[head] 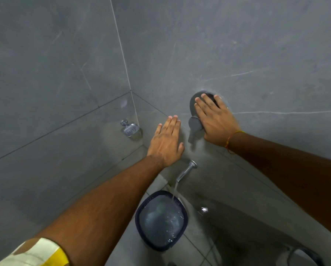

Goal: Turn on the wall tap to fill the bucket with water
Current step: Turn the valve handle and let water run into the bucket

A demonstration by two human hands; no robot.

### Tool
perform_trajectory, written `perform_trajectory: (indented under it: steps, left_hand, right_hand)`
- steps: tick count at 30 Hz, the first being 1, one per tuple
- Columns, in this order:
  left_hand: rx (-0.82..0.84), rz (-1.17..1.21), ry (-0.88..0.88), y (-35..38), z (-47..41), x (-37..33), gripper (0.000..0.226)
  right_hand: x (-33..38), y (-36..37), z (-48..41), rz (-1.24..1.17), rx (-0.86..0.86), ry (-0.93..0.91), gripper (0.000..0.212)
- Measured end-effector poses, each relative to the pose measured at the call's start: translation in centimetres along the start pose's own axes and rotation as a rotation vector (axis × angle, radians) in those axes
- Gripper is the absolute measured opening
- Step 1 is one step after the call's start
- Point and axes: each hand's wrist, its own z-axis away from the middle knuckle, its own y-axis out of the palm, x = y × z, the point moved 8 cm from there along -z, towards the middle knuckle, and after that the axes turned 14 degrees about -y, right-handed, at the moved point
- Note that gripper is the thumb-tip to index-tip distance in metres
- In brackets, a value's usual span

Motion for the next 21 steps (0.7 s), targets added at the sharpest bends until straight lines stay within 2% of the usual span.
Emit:
perform_trajectory:
  steps: [10, 15, 18, 21]
  left_hand:
    - [0.023, 0.002, -0.028, 0.2, 0.2, 0.2, 0.085]
    - [0.016, 0.023, -0.037, -0.2, 0.1, 0.0, 0.083]
    - [0.018, 0.018, -0.019, -0.1, 0.0, -0.1, 0.083]
    - [0.017, 0.021, -0.017, -0.1, 0.0, 0.2, 0.082]
  right_hand:
    - [-0.2, -0.3, -0.5, -0.047, 0.047, -0.001, 0.07]
    - [-0.3, -1.1, -1.3, 0.026, 0.051, -0.052, 0.047]
    - [-0.6, -1.7, -2.1, 0.025, 0.023, -0.112, 0.05]
    - [-1.1, -1.9, -2.8, 0.067, 0.01, -0.14, 0.033]
